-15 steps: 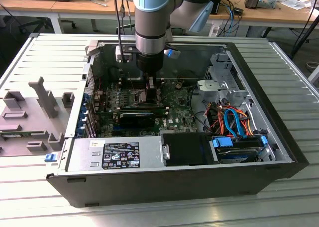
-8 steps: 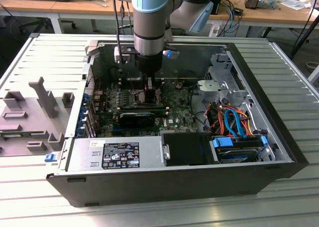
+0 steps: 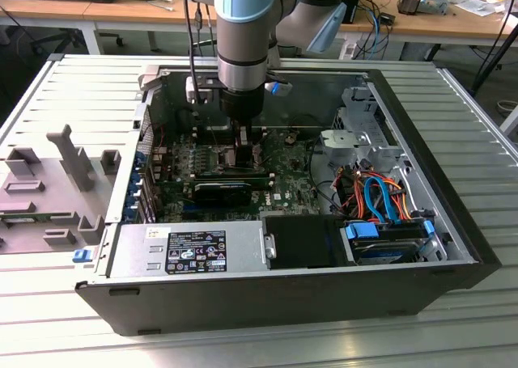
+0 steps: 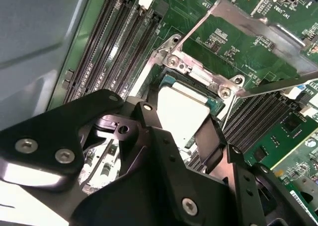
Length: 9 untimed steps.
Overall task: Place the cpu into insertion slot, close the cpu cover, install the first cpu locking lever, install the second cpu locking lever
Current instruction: 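Place the cpu into insertion slot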
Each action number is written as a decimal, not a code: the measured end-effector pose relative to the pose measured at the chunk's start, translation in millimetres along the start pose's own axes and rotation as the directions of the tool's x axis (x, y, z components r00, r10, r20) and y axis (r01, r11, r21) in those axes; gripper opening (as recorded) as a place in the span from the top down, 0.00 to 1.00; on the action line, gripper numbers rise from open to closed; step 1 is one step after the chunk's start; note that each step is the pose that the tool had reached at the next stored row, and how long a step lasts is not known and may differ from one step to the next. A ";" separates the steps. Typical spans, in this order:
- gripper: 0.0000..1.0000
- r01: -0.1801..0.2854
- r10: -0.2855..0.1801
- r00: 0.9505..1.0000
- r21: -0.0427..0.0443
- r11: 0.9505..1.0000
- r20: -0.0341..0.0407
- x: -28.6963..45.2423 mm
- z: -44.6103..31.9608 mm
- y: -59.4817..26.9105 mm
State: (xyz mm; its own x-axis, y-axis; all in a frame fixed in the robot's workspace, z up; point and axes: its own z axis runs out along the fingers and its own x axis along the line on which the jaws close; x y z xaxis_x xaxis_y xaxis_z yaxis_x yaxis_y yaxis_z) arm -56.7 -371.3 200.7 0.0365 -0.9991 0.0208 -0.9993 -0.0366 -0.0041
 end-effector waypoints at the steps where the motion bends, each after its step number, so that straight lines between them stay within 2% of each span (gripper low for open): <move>1: 0.46 0.000 0.000 1.000 0.000 1.000 0.000 0.0 0.0 0.0; 3: 0.46 0.000 0.000 1.000 0.000 1.000 0.001 -0.1 0.1 0.0; 9: 0.46 -0.003 0.003 1.000 0.000 1.000 0.009 0.0 -1.0 0.2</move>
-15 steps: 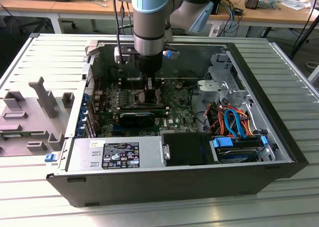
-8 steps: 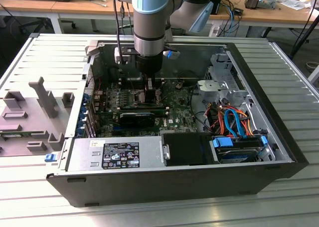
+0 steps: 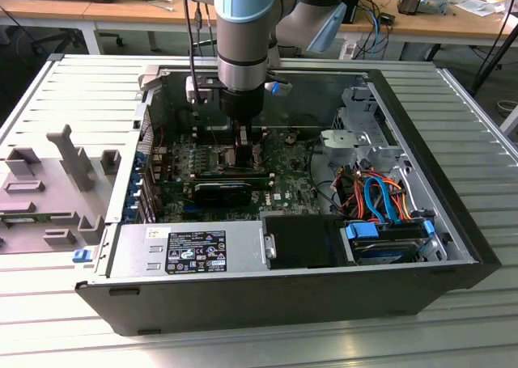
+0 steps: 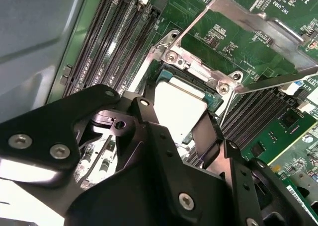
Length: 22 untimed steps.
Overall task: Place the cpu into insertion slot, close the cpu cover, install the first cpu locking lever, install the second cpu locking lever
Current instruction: 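Place the cpu into insertion slot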
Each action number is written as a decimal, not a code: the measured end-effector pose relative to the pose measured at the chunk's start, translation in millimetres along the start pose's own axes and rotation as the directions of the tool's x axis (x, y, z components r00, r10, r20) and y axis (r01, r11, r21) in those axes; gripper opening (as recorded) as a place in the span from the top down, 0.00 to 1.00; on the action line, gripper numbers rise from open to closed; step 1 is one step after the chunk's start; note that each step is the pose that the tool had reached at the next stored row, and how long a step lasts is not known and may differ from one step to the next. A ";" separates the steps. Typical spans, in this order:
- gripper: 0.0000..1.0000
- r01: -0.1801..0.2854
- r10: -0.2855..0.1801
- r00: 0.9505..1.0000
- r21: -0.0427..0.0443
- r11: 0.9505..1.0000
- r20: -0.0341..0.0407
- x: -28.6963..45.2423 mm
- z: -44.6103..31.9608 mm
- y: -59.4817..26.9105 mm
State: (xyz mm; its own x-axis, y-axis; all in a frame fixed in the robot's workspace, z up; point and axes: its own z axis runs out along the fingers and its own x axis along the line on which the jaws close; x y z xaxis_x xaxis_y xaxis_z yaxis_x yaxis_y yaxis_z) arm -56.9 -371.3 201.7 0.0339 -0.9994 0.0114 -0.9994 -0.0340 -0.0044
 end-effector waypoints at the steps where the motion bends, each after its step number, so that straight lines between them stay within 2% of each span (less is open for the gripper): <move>1: 0.46 -0.001 0.001 1.000 0.000 1.000 0.002 0.0 0.0 0.1; 4: 0.46 -0.007 0.007 1.000 0.000 1.000 0.009 -0.1 0.6 0.1; 22: 0.46 -0.008 0.008 1.000 0.000 1.000 0.009 1.4 3.1 0.8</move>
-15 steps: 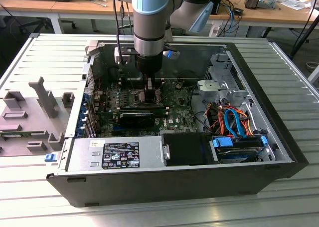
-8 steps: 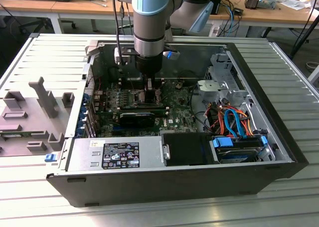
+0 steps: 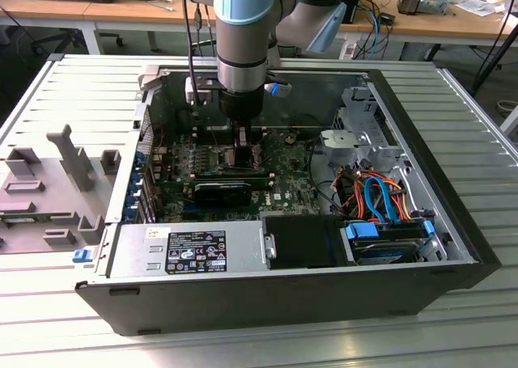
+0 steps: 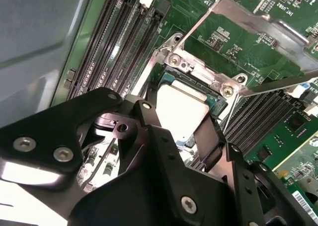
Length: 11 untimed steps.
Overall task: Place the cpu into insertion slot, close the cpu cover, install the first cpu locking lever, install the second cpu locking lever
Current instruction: 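Place the cpu into insertion slot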
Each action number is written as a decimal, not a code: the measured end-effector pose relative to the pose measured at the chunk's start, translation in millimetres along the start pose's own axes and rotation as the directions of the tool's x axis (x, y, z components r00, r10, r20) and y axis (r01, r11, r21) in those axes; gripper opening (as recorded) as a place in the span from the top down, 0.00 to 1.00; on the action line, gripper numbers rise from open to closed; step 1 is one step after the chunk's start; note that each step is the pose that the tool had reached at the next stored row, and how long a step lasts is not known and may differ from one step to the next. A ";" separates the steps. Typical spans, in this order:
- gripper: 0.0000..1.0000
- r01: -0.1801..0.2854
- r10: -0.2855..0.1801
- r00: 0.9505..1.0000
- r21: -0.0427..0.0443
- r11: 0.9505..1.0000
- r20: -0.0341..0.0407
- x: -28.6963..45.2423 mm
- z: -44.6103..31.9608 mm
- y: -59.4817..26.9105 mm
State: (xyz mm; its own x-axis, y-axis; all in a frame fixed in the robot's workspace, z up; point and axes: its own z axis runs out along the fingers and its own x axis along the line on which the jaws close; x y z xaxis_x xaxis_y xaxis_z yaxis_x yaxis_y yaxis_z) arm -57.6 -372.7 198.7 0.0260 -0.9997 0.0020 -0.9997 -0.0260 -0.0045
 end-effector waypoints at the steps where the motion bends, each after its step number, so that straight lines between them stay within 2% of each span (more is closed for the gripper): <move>1: 0.46 0.000 0.000 1.000 0.000 1.000 0.000 0.0 0.7 0.0; 11: 0.45 0.000 0.000 1.000 0.001 1.000 0.001 -0.2 1.8 -0.1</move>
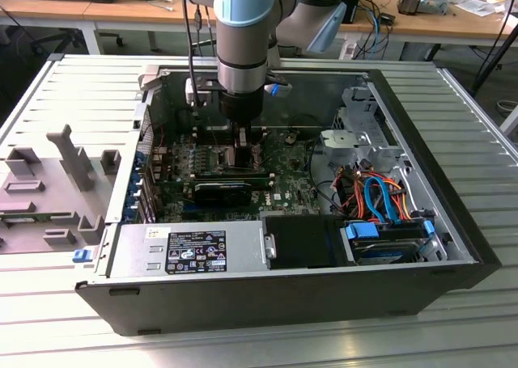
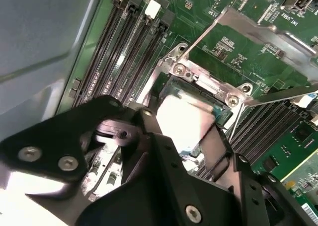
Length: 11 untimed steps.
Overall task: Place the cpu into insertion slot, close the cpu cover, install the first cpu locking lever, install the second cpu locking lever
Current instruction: 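Place the cpu into insertion slot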
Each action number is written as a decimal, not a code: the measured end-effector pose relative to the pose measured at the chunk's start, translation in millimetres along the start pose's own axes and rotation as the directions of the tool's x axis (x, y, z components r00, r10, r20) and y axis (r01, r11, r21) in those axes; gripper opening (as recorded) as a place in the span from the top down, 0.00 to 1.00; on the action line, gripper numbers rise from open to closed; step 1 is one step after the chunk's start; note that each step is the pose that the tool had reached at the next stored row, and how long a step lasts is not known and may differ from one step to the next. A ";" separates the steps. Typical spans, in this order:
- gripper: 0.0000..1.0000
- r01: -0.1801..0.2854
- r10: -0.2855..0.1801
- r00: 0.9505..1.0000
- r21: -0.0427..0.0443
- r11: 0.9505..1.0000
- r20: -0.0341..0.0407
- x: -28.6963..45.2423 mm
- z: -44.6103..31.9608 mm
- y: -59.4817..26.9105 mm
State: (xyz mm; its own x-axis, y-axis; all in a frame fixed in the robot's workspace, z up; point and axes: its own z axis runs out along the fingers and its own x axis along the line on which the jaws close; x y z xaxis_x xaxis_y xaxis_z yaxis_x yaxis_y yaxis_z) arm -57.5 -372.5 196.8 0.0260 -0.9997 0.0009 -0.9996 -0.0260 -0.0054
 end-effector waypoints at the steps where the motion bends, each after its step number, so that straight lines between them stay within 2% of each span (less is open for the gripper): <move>1: 0.38 0.000 0.000 1.000 0.000 1.000 0.000 0.0 -0.1 0.0; 7: 0.38 0.000 0.000 1.000 -0.001 1.000 -0.001 0.1 -0.7 0.1; 11: 0.38 0.000 0.000 1.000 -0.001 1.000 0.004 0.2 -9.6 0.1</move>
State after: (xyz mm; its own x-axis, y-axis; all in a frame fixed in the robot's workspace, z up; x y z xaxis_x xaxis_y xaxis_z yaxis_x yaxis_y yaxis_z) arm -57.6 -372.7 206.4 0.0260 -0.9997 -0.0030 -0.9997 -0.0260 -0.0049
